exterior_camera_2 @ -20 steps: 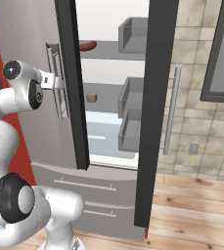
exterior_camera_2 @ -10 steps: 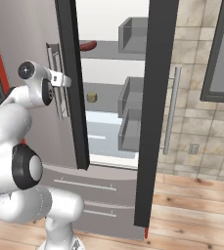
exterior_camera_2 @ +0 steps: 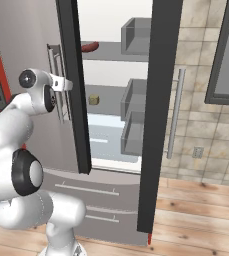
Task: Retrieve the sausage and cheese from the fridge and place them on the cutting board on the counter.
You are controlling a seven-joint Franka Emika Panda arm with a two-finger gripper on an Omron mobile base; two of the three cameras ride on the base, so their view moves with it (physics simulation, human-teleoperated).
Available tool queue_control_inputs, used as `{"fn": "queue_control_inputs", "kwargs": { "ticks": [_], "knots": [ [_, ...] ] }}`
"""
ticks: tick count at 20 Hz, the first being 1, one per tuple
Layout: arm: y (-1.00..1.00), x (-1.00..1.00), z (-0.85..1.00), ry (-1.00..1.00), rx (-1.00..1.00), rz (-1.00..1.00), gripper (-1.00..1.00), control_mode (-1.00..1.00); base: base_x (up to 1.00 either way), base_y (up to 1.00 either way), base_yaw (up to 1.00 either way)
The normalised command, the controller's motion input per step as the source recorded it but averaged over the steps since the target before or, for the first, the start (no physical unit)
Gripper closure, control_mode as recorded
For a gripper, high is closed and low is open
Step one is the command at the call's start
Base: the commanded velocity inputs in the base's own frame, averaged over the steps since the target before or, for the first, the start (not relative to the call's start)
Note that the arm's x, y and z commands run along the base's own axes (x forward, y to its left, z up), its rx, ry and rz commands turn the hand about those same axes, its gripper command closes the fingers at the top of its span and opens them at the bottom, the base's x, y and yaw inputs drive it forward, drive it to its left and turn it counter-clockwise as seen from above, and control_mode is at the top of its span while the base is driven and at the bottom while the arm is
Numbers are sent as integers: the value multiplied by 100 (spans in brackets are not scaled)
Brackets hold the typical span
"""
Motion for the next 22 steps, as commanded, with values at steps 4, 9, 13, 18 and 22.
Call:
{"fn": "queue_control_inputs", "kwargs": {
  "ticks": [4, 9, 13, 18, 22],
  "knots": [
    [0, 0, 0, 0, 0, 0, 100, -100, 0, 0, 0],
    [4, -39, -1, 0, 0, 0, 100, -100, 0, 0, 0],
    [41, -100, -1, -5, 0, -2, 100, -100, 0, 0, 0],
    [70, -100, 0, -3, 0, -23, 100, -100, 0, 0, 0],
    [87, -100, 0, 0, 0, -41, 100, -100, 0, 0, 0]
  ]
}}
